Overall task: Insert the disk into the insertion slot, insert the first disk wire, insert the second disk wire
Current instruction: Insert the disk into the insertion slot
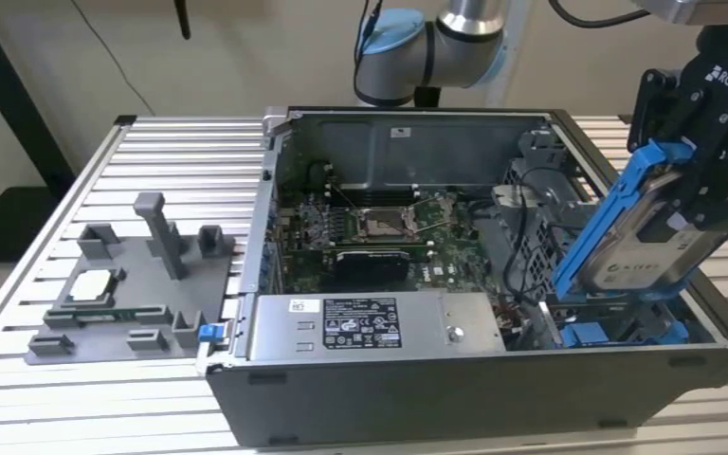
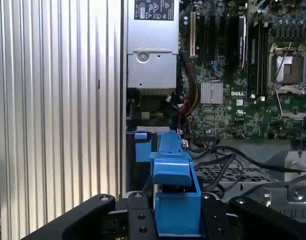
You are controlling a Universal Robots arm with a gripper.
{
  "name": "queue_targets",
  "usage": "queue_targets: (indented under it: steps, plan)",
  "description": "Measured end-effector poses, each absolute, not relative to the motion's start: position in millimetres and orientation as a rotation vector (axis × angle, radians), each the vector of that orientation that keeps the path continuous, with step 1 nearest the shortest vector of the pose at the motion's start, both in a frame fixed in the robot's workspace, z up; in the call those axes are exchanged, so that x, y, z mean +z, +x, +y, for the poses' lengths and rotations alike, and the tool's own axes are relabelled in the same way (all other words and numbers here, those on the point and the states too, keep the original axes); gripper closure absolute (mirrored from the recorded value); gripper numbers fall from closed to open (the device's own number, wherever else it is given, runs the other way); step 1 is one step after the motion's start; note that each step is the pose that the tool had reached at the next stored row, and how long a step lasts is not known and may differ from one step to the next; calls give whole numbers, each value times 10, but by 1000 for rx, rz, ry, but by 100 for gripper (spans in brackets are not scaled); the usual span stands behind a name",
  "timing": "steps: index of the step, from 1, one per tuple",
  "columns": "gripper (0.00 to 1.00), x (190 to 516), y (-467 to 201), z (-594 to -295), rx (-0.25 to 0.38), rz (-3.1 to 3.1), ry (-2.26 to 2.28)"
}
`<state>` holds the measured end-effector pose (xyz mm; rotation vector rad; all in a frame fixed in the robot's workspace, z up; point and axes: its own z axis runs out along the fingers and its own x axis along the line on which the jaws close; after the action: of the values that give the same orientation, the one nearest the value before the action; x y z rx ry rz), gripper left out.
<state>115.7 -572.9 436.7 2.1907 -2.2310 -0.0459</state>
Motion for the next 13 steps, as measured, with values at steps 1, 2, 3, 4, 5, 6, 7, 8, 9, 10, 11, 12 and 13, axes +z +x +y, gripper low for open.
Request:
queue_targets:
  steps: [1, 2, 3, 4, 5, 6, 7, 8, 9, 10, 11, 12, 13]
  plan:
    - [100, 4350, 1159, -5729, -47, -2231, 2191]
    - [100, 4333, 1162, -5730, -47, -2232, 2191]
    - [100, 4315, 1166, -5730, -48, -2232, 2192]
    - [100, 4297, 1170, -5731, -49, -2232, 2192]
    - [100, 4278, 1175, -5733, -49, -2232, 2192]
    - [100, 4261, 1178, -5734, -50, -2232, 2192]
    - [100, 4243, 1179, -5734, -50, -2233, 2192]
    - [100, 4225, 1181, -5735, -50, -2233, 2192]
    - [100, 4207, 1182, -5735, -50, -2233, 2193]
    - [100, 4190, 1184, -5736, -50, -2233, 2193]
    - [100, 4173, 1187, -5736, -50, -2233, 2193]
    - [100, 4157, 1190, -5737, -51, -2233, 2193]
    - [100, 4143, 1192, -5738, -51, -2233, 2193]
